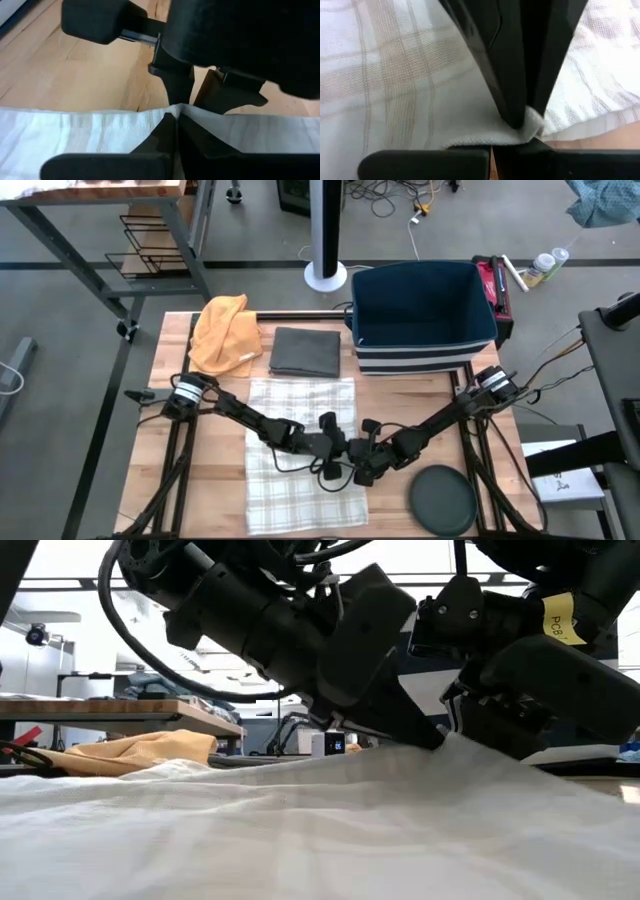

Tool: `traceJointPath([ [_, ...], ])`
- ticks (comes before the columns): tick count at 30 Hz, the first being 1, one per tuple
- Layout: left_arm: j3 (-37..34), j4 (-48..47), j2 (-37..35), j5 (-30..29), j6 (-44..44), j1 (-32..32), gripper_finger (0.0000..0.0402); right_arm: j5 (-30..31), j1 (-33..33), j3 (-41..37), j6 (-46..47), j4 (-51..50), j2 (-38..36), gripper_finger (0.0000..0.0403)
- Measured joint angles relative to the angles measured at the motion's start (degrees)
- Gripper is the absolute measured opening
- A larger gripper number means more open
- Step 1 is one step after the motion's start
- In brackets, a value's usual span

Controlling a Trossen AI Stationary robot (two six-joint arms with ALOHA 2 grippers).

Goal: Fold kitchen towel into neat rectangle
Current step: Fold the white patterned towel

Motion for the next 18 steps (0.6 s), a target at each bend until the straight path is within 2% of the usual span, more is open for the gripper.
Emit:
traceJointPath([
  [8, -0.17, -1.49, -0.38, -0.38, 0.02, 0.02, 0.0036, -0.41, 0.0, 0.02, -0.12, -1.34, -0.38, 0.0],
  [18, -0.82, -1.19, -0.4, -0.53, -0.92, 0.09, 0.0104, -4.91, 0.36, -0.09, 1.44, -7.58, -3.99, 0.0],
])
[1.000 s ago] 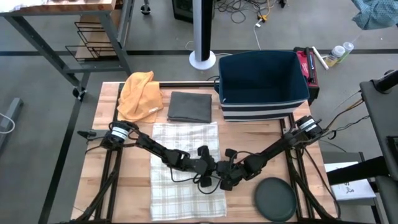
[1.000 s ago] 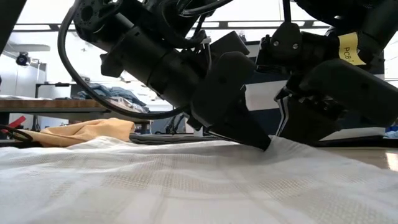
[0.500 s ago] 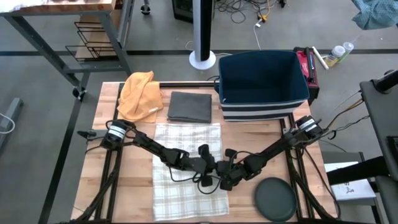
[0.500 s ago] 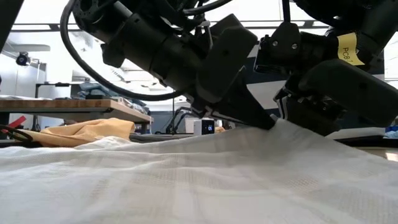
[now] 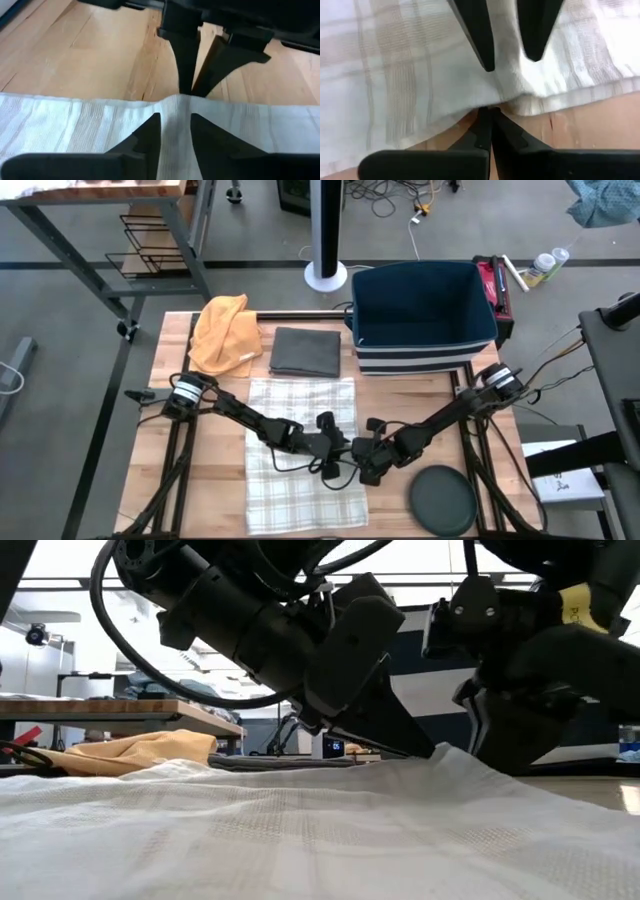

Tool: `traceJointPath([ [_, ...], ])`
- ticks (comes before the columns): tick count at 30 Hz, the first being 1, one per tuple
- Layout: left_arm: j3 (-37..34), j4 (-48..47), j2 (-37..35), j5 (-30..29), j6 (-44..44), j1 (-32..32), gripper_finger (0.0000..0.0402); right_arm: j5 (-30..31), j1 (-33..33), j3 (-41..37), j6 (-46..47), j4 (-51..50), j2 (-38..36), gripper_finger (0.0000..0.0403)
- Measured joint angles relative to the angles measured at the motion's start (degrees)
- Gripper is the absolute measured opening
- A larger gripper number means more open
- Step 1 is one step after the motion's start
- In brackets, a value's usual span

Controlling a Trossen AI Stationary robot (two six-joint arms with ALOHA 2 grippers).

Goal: Fold kitchen towel into neat rectangle
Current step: Fold the white patterned towel

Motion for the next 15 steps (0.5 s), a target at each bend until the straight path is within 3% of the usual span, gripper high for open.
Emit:
traceJointPath([
  [7, -0.02, 1.64, 0.15, -1.44, -0.13, 0.11, 0.0117, -1.03, 0.03, 0.33, -0.09, 0.17, -0.47, 0.0],
  [15, -0.04, 2.42, 0.9, 0.1, -0.15, 0.37, 0.0089, -1.6, 0.03, 1.31, -0.36, -1.29, -2.47, 0.0],
])
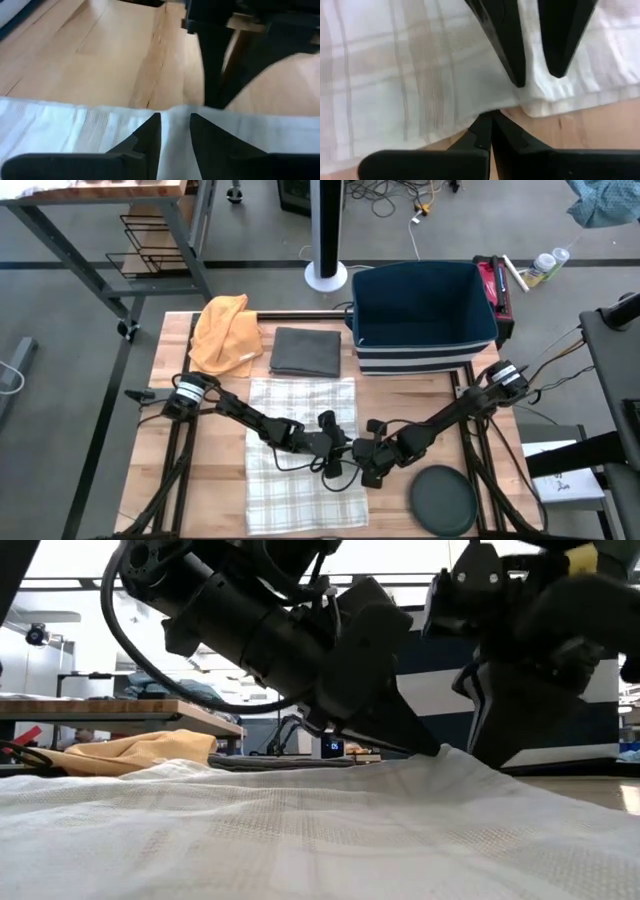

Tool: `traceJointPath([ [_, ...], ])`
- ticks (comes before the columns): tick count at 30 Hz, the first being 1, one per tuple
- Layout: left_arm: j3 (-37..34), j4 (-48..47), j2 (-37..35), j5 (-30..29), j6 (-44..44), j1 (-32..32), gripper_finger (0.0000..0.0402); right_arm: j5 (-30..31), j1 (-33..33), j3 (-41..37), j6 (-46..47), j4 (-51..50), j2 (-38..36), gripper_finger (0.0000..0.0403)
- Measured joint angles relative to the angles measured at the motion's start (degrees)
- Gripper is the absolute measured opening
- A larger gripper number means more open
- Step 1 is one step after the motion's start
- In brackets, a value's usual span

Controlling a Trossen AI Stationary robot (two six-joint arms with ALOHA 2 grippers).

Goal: Fold kitchen towel into neat rectangle
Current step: Fold the white patterned towel

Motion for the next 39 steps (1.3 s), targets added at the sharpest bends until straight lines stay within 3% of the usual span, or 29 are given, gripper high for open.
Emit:
traceJointPath([
  [7, 0.04, 3.67, -0.03, 3.4, 0.04, 0.15, 0.0011, 0.62, 0.0, 1.36, -1.37, 0.01, -1.65, 0.0],
  [15, 0.02, 1.95, -0.03, 3.16, 0.5, 0.15, 0.0002, 2.92, -0.04, 1.66, -2.37, -0.59, -1.5, 0.0],
  [20, 0.02, -1.18, -1.5, 2.97, 1.01, 0.15, 0.0022, 4.09, -0.15, 2.84, -3.87, -0.44, -1.5, 0.0],
  [27, 0.02, -16.74, -7.07, -2.06, 1.14, 0.09, 0.0065, 4.71, -0.27, 2.69, -0.48, -7.19, -1.52, 0.0],
  [39, 0.04, -6.43, -2.91, 2.35, 1.09, 0.09, 0.0123, 3.51, -0.8, 2.43, 2.93, -4.96, 0.83, 0.0],
])
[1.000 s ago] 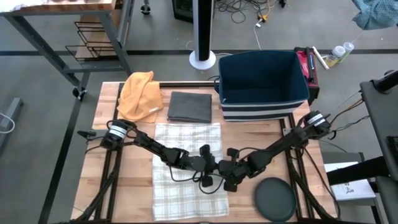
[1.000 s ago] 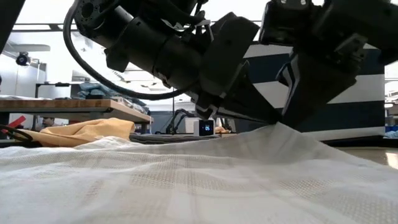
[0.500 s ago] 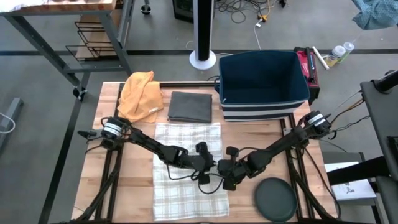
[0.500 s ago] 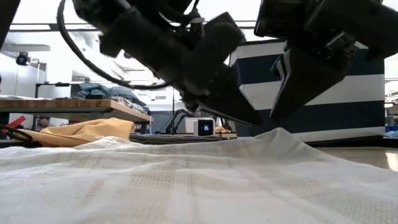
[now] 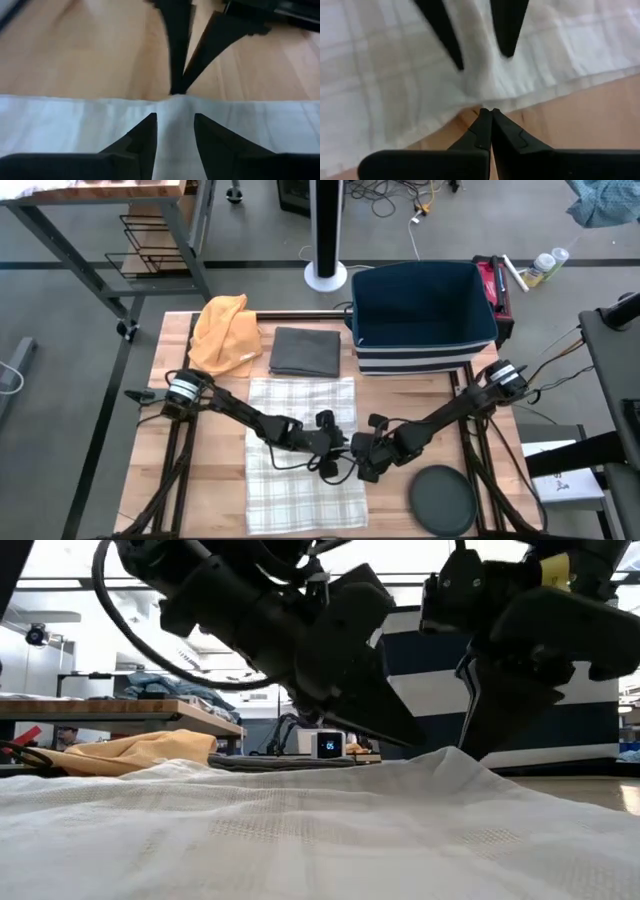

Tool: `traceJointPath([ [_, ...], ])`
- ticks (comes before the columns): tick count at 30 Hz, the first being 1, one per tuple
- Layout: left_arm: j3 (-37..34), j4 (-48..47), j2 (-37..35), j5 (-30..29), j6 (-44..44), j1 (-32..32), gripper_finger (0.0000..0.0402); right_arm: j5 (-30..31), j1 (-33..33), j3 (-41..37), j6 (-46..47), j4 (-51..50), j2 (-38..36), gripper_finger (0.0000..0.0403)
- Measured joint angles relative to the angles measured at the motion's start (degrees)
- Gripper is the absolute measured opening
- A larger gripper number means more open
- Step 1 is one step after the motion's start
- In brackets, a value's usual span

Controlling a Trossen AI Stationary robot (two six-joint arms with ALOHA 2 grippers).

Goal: Fold kitchen towel into neat rectangle
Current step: Fold the white patterned towel

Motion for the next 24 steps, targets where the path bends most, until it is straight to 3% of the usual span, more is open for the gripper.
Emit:
traceJointPath([
  [11, -0.02, 0.83, 0.45, 0.5, 0.05, -0.09, 0.0112, -0.3, 0.04, 1.65, -3.95, 2.91, -0.12, 0.0],
  [24, -0.07, 2.15, 0.45, 2.67, 3.2, -0.17, 0.0041, -0.5, -0.27, 3.51, -7.59, 2.08, -0.1, 0.0],
])
